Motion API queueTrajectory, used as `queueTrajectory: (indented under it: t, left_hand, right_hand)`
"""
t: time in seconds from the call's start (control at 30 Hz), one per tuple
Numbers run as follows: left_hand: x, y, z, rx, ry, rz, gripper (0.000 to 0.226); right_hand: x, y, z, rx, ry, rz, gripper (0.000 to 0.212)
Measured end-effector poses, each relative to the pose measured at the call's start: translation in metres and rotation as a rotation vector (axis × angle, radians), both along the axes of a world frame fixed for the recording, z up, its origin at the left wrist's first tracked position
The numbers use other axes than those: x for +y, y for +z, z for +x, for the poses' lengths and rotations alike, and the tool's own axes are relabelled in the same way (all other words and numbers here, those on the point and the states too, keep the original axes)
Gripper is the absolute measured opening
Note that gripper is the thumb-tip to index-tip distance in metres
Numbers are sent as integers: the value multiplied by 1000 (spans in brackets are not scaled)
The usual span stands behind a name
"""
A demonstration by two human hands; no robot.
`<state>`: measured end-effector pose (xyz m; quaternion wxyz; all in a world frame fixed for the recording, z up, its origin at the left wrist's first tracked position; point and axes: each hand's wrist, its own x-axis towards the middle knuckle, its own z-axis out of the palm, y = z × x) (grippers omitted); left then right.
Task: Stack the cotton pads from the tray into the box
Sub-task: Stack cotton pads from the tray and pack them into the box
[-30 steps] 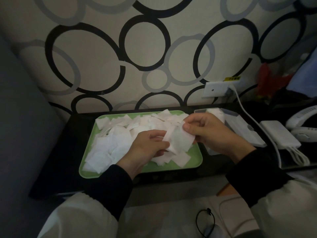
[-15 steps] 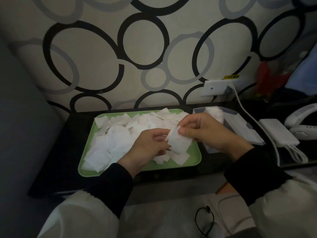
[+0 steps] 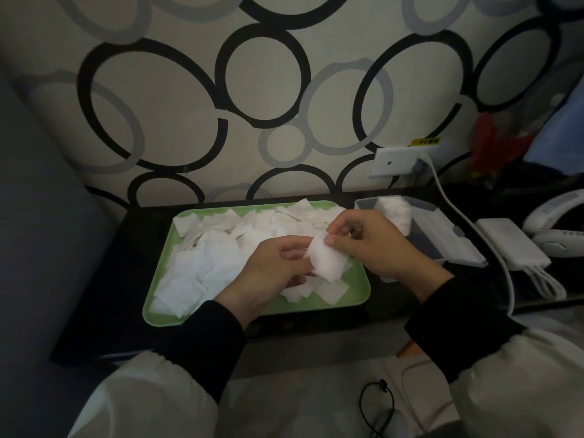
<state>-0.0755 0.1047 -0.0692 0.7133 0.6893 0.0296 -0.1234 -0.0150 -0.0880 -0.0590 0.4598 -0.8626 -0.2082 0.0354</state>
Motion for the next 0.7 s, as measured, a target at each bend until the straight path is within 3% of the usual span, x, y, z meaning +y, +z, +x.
queueTrajectory:
  t: [0.17, 0.33, 0.4, 0.53, 0.7]
  left_hand:
    - [-2, 1, 0, 29, 20, -15, 27]
    - [-10, 2, 4, 179, 144, -204, 21]
    - [-13, 2, 4, 213, 155, -225, 31]
    - [-17, -4, 3, 86, 91, -114, 29]
    - [-24, -9, 9, 50, 174, -93, 30]
  right_hand:
    - [2, 0, -1, -31, -23, -9, 9]
    - [4, -1, -2, -56, -59, -46, 4]
    - [7, -1, -3, -58, -67, -66, 5]
    - [9, 0, -5, -67, -90, -69, 5]
    - [1, 0, -4, -29, -180, -52, 13]
